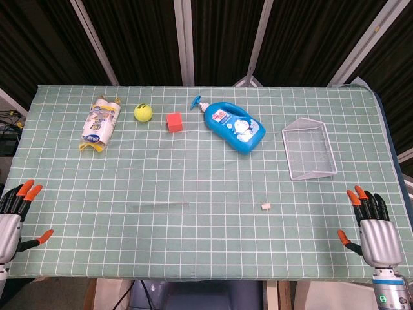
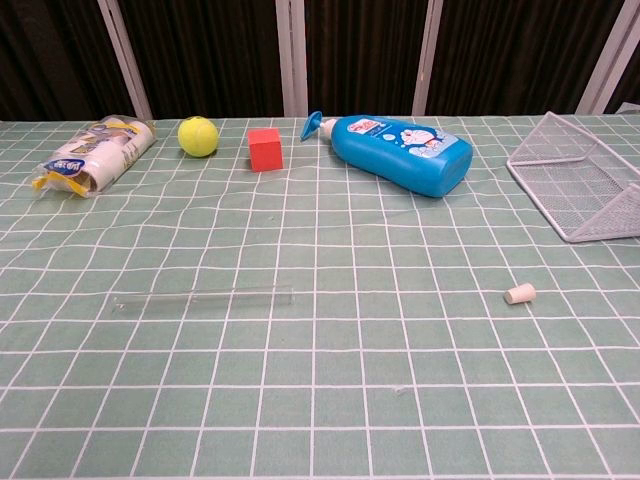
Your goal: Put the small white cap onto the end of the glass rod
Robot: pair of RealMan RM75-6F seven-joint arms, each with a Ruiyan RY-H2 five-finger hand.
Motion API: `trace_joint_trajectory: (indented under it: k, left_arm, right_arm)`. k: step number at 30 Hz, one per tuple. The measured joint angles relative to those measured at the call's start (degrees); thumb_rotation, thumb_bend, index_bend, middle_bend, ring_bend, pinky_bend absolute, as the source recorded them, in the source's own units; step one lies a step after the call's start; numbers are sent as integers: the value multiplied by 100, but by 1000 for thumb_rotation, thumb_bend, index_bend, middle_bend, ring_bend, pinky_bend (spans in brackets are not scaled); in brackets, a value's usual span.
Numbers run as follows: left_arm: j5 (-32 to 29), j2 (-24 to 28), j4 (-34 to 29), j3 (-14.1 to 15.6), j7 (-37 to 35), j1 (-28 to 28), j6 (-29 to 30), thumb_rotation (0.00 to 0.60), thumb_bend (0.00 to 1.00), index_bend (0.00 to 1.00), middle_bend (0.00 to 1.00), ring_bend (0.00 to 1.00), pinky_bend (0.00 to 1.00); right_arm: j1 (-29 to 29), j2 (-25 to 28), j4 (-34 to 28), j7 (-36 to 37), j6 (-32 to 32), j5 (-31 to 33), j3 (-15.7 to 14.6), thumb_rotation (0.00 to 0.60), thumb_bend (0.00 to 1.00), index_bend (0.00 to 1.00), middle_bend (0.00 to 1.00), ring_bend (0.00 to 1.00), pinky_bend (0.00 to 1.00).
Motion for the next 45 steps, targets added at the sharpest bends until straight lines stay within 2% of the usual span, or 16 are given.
trace_joint_trajectory:
  k: [18, 27, 31, 36, 40, 45]
  left_arm:
    - [-12, 21, -45, 49, 75, -33, -135, 600, 115, 50, 0, 0, 0]
    - [-91, 11, -368, 33, 527, -205, -462, 600, 128, 83, 4, 0, 0]
    - [-125, -54, -633, -52, 959, -407, -696, 600, 160, 137, 50, 0, 0]
    - [-357, -287, -924, -223, 1581, -739, -1136, 600, 212, 222, 182, 0, 0]
    - [-624, -664, -998, -389, 2226, -1024, -1421, 600, 218, 276, 256, 0, 0]
    - [-1085, -1282, -925, -600, 2997, -1341, -1657, 600, 233, 327, 302, 0, 0]
  right_arm:
    - [-18, -20, 10, 4, 42, 36, 27, 600, 294, 0, 0, 0, 0]
    - [-33, 25, -15, 87, 30, 86, 35, 600, 294, 0, 0, 0, 0]
    - [-22, 17, -24, 75, -1, 89, 29, 600, 294, 0, 0, 0, 0]
    - [-13, 16, -36, 83, -25, 121, 37, 600, 294, 0, 0, 0, 0]
    - [-9, 25, -41, 109, -36, 126, 40, 600, 294, 0, 0, 0, 0]
    - [-5, 32, -46, 136, -48, 122, 34, 600, 294, 0, 0, 0, 0]
